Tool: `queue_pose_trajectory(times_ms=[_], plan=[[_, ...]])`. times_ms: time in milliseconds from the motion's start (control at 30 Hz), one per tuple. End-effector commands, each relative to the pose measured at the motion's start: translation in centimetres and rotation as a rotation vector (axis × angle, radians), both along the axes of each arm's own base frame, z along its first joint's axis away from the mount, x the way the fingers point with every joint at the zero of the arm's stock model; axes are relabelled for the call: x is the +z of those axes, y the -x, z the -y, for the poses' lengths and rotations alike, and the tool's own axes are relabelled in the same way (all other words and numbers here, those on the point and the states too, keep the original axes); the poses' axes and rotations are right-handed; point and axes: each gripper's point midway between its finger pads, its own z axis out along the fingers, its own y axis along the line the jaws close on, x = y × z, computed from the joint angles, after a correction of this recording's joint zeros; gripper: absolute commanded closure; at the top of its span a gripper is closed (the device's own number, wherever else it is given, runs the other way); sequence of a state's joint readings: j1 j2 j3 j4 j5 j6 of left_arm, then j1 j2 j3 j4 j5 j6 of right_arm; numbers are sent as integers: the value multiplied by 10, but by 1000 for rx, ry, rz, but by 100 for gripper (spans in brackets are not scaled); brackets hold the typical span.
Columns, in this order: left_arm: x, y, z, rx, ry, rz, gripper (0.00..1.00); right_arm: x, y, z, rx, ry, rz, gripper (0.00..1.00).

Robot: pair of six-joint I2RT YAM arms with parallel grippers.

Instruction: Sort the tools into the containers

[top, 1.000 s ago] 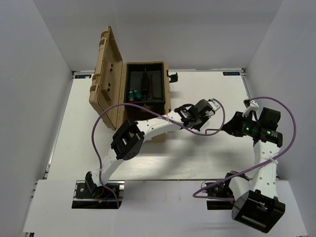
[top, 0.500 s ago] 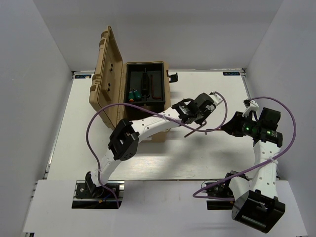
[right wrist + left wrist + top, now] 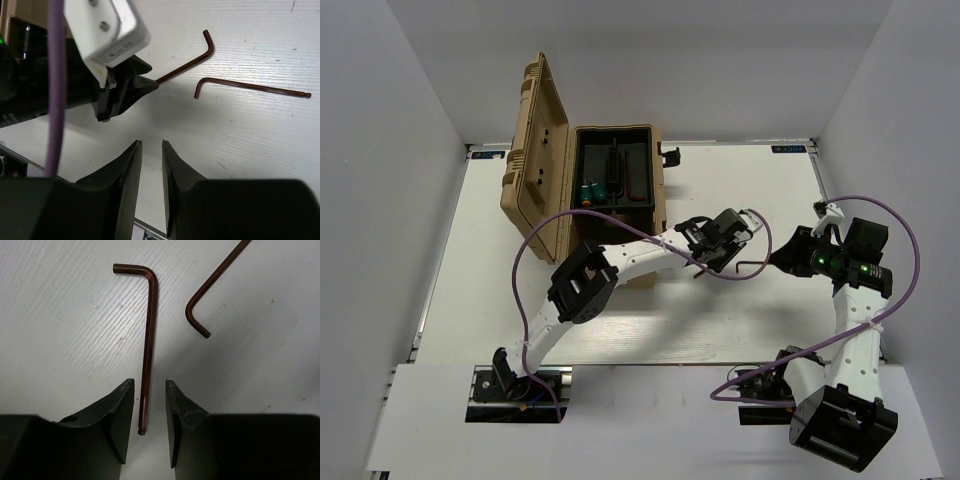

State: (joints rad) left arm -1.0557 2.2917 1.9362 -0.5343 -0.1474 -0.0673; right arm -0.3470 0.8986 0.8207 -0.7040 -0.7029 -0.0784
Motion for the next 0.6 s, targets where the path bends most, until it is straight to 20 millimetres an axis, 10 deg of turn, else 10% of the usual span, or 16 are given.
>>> queue_pose_trajectory(times_ms=[0, 433, 567], plan=[[5, -5, 9, -5, 24, 13, 58, 2, -3, 1, 3, -1, 13, 71], [-42, -10, -3, 1, -86, -20, 60, 3, -3, 1, -1, 4, 17, 71], [-59, -3, -10, -5, -128, -52, 78, 3, -2, 1, -2, 2, 16, 71]])
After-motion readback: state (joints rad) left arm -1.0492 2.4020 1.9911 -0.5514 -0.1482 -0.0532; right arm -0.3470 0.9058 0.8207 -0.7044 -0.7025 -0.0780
